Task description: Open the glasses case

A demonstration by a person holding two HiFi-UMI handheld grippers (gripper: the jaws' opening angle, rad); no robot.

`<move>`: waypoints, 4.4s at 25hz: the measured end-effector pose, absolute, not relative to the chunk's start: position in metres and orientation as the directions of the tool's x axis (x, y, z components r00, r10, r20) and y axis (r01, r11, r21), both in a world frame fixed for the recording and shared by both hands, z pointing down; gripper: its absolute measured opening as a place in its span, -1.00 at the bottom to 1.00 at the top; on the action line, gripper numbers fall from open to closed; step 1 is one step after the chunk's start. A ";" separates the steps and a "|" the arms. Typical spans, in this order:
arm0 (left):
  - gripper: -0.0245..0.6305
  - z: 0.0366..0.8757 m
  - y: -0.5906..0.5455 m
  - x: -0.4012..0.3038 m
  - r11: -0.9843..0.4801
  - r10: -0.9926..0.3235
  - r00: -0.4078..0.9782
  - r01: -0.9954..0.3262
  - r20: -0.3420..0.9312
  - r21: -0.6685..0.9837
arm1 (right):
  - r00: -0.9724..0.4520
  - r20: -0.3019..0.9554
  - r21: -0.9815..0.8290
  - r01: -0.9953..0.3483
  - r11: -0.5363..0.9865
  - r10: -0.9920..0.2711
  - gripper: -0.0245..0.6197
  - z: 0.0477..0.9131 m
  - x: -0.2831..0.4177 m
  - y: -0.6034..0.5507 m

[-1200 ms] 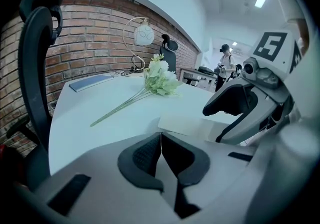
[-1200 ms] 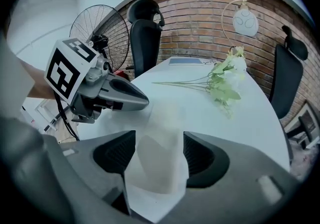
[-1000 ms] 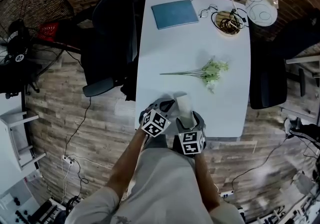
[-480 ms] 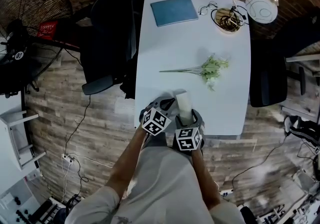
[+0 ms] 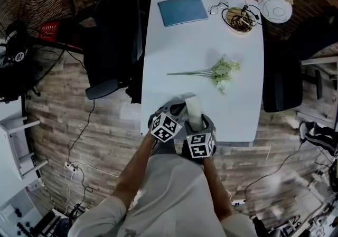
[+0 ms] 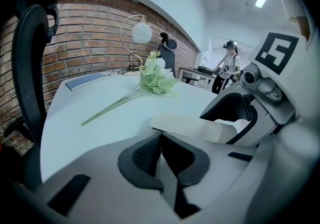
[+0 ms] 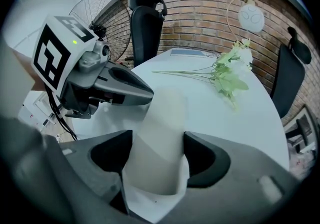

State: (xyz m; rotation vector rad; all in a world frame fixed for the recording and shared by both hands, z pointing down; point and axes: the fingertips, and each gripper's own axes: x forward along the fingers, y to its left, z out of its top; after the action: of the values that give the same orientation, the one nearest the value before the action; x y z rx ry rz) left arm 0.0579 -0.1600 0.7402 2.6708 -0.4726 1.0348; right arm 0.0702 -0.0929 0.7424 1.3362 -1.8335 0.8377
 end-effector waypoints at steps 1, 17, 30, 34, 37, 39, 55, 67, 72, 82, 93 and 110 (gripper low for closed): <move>-0.90 0.740 -0.160 0.058 -0.919 -0.211 0.697 -0.380 0.685 0.104 | -0.217 0.836 -0.095 -0.962 0.256 -0.504 0.08 0.742 0.070 -0.093; -0.90 0.741 -0.159 0.058 -0.925 -0.200 0.692 -0.366 0.694 0.099 | -0.211 0.820 -0.099 -0.968 0.231 -0.532 0.09 0.738 0.072 -0.091; -0.90 0.741 -0.160 0.057 -0.927 -0.195 0.692 -0.362 0.695 0.101 | -0.233 0.793 -0.168 -0.972 0.167 -0.563 0.00 0.724 0.080 -0.089; -0.90 0.741 -0.160 0.057 -0.928 -0.193 0.693 -0.360 0.695 0.101 | -0.240 0.784 -0.185 -0.971 0.152 -0.573 -0.02 0.721 0.082 -0.089; -0.90 0.741 -0.160 0.057 -0.928 -0.191 0.692 -0.359 0.696 0.102 | -0.239 0.779 -0.188 -0.971 0.147 -0.580 -0.06 0.719 0.085 -0.088; -0.90 0.741 -0.159 0.057 -0.928 -0.189 0.691 -0.358 0.698 0.104 | -0.232 0.777 -0.178 -0.973 0.150 -0.585 -0.08 0.722 0.087 -0.087; -0.90 0.741 -0.159 0.056 -0.928 -0.181 0.690 -0.355 0.701 0.110 | -0.228 0.758 -0.204 -0.973 0.110 -0.612 -0.29 0.708 0.099 -0.086; -0.90 0.741 -0.159 0.057 -0.930 -0.177 0.691 -0.351 0.701 0.111 | -0.206 0.745 -0.202 -0.976 0.079 -0.634 -0.50 0.703 0.107 -0.085; -0.90 0.741 -0.159 0.056 -0.930 -0.175 0.691 -0.349 0.702 0.112 | -0.191 0.743 -0.200 -0.978 0.059 -0.642 -0.57 0.702 0.113 -0.085; -0.90 0.742 -0.158 0.057 -0.934 -0.169 0.692 -0.340 0.702 0.110 | -0.161 0.740 -0.204 -0.979 0.010 -0.653 -0.68 0.702 0.124 -0.084; -0.90 0.742 -0.159 0.057 -0.935 -0.166 0.690 -0.338 0.705 0.111 | -0.133 0.735 -0.213 -0.976 -0.041 -0.665 -0.74 0.702 0.136 -0.082; -0.90 0.742 -0.159 0.056 -0.935 -0.168 0.688 -0.338 0.706 0.106 | -0.074 0.742 -0.190 -0.976 -0.103 -0.666 -0.75 0.703 0.150 -0.075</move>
State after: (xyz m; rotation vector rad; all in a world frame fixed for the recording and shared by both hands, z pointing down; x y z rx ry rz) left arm 0.0564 -0.1591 0.7423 2.6712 -0.4070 1.0847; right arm 0.1505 -0.0747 0.7034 1.7956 -1.7641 1.0151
